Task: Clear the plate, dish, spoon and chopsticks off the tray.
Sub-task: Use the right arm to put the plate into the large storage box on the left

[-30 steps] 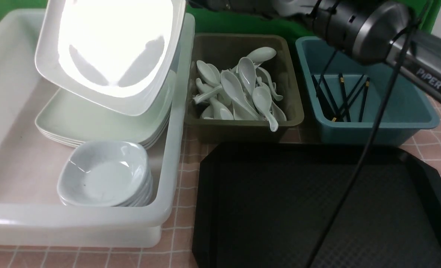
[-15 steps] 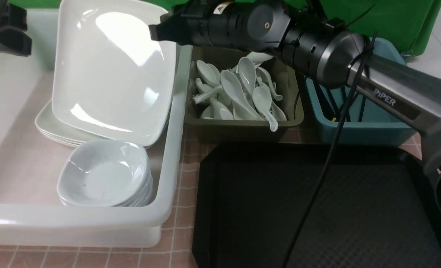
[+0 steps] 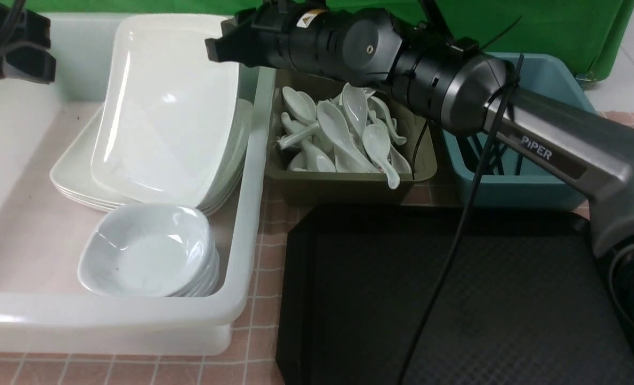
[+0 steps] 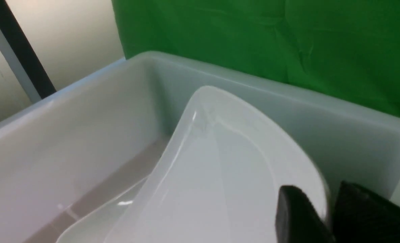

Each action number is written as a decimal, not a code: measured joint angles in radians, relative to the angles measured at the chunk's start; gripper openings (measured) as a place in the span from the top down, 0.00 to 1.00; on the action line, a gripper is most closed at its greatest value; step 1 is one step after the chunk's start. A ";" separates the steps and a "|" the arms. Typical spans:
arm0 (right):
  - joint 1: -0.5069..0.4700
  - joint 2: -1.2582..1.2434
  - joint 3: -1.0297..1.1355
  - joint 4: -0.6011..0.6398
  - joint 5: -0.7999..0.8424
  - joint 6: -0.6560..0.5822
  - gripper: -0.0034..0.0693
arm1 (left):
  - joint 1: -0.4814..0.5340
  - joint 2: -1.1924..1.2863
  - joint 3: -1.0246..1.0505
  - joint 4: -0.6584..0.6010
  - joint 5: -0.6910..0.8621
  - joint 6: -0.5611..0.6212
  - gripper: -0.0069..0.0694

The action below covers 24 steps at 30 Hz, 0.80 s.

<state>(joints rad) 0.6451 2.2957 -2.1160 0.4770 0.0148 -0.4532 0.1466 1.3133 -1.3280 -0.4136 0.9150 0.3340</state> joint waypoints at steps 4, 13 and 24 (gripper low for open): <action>0.001 0.000 0.000 0.003 -0.001 0.001 0.51 | 0.000 0.000 0.000 0.003 0.000 0.000 0.91; -0.002 -0.024 0.000 -0.033 0.048 0.001 0.56 | 0.000 0.000 0.000 0.029 -0.003 0.000 0.91; -0.140 -0.340 -0.001 -0.133 0.546 0.041 0.91 | -0.019 0.024 0.000 0.059 -0.004 0.000 0.91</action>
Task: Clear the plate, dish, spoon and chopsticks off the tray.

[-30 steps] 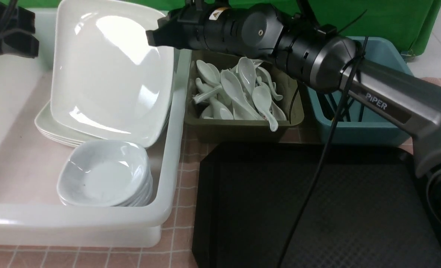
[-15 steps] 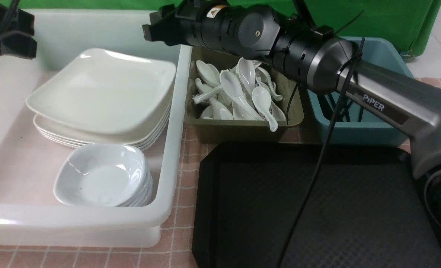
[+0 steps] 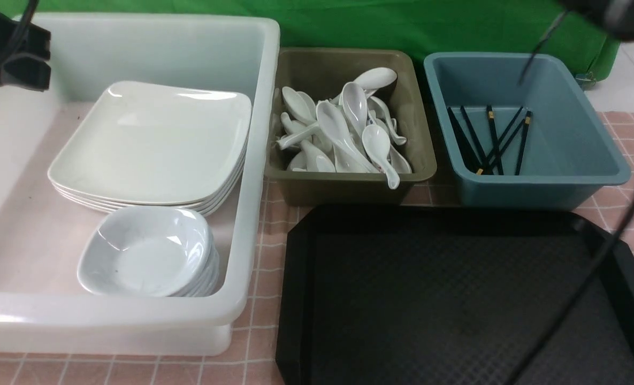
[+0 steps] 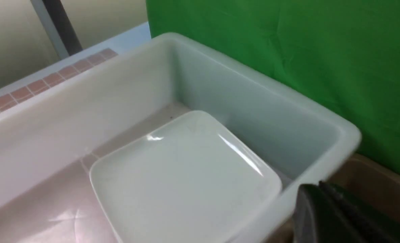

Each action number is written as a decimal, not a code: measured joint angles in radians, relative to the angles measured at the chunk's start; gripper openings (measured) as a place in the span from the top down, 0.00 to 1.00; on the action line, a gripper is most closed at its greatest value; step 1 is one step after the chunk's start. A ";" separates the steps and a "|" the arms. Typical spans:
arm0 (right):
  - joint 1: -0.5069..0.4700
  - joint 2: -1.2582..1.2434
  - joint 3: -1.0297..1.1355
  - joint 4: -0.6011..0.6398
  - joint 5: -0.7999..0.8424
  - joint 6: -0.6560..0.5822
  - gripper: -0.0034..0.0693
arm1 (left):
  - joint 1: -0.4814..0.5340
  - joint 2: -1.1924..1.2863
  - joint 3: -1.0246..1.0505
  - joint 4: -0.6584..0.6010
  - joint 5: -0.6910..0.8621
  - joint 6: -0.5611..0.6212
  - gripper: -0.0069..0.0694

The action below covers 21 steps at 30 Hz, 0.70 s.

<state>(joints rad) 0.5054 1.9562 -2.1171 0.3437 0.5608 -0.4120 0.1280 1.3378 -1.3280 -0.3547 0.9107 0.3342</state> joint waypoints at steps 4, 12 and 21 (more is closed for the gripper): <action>-0.089 -0.131 -0.001 -0.103 0.187 0.081 0.91 | -0.043 0.025 0.000 0.015 0.000 0.001 0.91; -0.241 -0.362 -0.001 -0.282 0.538 0.147 0.91 | -0.177 0.068 0.000 0.056 0.004 0.001 0.91; -0.272 -0.706 0.212 -0.384 0.561 0.237 0.91 | -0.395 0.000 0.003 0.071 0.044 -0.004 0.91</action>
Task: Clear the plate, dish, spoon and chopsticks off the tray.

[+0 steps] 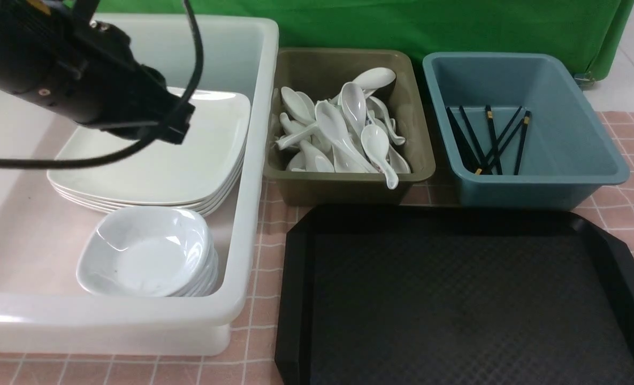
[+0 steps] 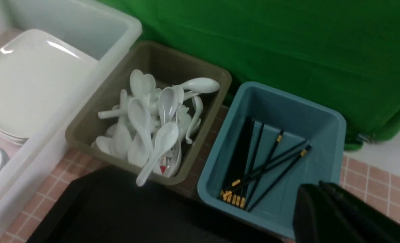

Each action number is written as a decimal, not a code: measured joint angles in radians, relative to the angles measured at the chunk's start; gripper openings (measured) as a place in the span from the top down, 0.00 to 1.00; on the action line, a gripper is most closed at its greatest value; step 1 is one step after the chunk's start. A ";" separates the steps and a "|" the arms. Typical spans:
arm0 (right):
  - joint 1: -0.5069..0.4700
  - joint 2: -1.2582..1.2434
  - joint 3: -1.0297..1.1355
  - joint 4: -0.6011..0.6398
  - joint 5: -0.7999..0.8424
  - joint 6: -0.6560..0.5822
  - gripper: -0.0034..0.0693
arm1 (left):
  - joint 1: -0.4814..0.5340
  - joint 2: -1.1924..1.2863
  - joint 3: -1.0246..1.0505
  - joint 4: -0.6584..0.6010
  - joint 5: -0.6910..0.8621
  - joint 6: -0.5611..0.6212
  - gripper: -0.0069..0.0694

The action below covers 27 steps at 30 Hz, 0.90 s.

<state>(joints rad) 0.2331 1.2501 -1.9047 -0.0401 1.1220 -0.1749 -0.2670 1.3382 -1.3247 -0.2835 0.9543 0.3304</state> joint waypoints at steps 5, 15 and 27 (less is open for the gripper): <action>0.000 -0.295 0.375 -0.021 -0.201 0.073 0.91 | -0.149 -0.130 0.001 0.013 -0.011 -0.008 0.91; 0.000 -0.932 1.195 -0.084 -0.833 0.235 0.91 | -0.235 -0.522 0.304 0.020 -0.316 -0.146 0.91; 0.000 -1.239 1.534 -0.085 -1.135 0.272 0.76 | -0.235 -0.947 0.929 0.029 -0.706 -0.268 0.91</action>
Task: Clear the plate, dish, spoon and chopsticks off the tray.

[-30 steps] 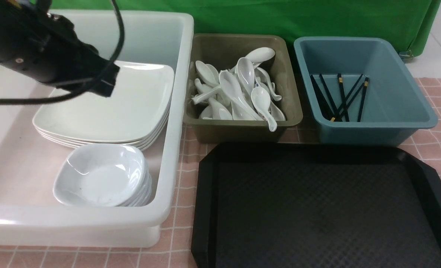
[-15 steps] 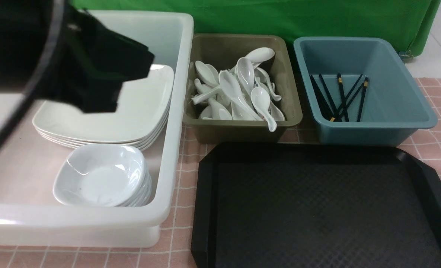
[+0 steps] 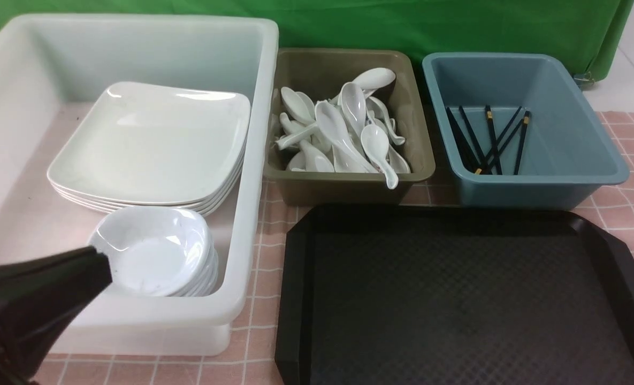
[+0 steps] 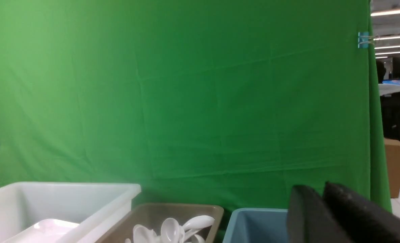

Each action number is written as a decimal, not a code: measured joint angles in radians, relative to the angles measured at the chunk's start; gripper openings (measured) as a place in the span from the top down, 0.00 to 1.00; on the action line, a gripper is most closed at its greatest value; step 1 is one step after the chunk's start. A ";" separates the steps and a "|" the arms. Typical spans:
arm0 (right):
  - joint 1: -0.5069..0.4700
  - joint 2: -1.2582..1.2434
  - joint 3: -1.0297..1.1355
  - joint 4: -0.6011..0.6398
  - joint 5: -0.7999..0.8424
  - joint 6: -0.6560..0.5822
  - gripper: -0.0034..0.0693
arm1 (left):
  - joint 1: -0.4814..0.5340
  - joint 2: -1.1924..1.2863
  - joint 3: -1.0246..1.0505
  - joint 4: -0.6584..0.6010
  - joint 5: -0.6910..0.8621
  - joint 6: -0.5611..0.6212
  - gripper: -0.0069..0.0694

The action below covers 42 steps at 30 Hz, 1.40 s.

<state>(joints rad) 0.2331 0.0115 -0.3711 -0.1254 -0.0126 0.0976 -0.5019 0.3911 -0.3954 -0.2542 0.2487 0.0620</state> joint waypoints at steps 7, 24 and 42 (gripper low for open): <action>0.000 0.000 0.000 0.000 -0.004 0.001 0.72 | 0.000 -0.015 0.043 -0.007 -0.074 -0.011 0.91; 0.000 0.000 0.000 0.000 -0.007 0.001 0.68 | 0.000 -0.017 0.043 0.040 -0.087 0.051 0.91; 0.000 0.000 0.000 0.000 -0.008 0.002 0.63 | 0.448 -0.366 0.398 0.183 -0.267 0.011 0.91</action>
<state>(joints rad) 0.2331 0.0115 -0.3711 -0.1254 -0.0204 0.0999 -0.0544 0.0252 0.0023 -0.0713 -0.0179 0.0730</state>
